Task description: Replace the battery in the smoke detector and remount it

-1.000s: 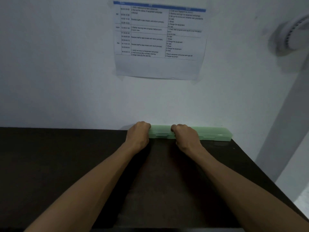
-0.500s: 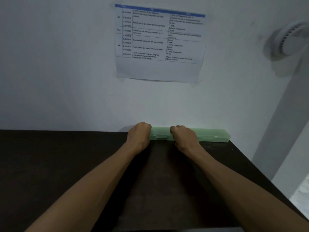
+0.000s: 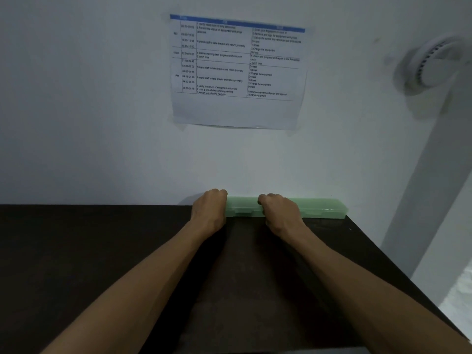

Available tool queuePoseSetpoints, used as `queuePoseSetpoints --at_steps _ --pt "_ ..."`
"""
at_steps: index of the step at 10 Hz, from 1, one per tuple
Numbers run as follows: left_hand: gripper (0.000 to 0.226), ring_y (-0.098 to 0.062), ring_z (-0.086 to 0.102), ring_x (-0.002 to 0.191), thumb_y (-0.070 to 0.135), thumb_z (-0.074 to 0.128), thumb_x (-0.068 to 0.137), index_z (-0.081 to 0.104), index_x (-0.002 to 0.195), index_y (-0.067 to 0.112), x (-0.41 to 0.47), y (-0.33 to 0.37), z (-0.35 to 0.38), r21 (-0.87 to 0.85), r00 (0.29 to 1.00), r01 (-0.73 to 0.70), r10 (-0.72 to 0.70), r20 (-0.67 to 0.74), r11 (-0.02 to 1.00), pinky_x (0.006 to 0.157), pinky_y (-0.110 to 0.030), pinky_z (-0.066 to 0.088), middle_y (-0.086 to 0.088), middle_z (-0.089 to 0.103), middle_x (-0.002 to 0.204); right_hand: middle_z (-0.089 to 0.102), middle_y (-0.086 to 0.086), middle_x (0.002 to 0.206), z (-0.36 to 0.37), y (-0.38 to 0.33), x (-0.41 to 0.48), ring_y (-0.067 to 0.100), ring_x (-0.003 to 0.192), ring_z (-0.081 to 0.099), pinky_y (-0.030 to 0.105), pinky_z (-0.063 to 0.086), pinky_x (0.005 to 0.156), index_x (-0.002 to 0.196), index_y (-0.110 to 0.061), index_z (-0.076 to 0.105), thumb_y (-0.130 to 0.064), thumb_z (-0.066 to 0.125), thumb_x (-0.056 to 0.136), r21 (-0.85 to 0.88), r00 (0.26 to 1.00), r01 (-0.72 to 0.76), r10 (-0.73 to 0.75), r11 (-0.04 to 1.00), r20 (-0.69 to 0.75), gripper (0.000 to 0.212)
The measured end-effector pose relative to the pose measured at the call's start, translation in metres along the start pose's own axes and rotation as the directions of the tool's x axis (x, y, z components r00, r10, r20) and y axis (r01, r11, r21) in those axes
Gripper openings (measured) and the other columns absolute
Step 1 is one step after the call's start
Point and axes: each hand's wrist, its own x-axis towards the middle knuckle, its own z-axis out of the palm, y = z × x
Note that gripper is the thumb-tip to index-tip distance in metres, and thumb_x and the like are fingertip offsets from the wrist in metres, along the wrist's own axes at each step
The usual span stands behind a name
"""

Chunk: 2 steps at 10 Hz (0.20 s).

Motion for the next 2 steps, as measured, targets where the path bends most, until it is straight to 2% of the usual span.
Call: queuePoseSetpoints --at_steps 1,2 --pt "0.025 -0.023 0.06 0.089 0.003 0.066 0.081 0.058 0.103 0.012 -0.008 0.008 -0.01 -0.012 1.0 0.012 -0.012 -0.022 1.0 0.068 -0.035 0.05 -0.007 0.063 0.104 0.069 0.008 0.096 -0.009 0.007 -0.013 0.029 0.084 0.066 0.036 0.051 0.062 0.103 -0.009 0.063 -0.002 0.06 0.086 0.014 0.999 0.015 -0.014 1.0 -0.029 0.019" --pt "0.032 -0.023 0.064 0.097 0.012 0.067 0.086 0.062 0.117 0.013 -0.032 0.027 -0.016 -0.116 0.984 0.022 -0.042 -0.175 0.993 0.077 -0.036 0.054 -0.005 0.067 0.111 0.072 0.003 0.104 -0.019 0.016 -0.047 0.026 0.093 0.069 0.04 0.057 0.075 0.11 -0.016 0.067 -0.022 0.064 0.09 0.161 0.992 0.009 0.012 0.987 -0.128 0.022"
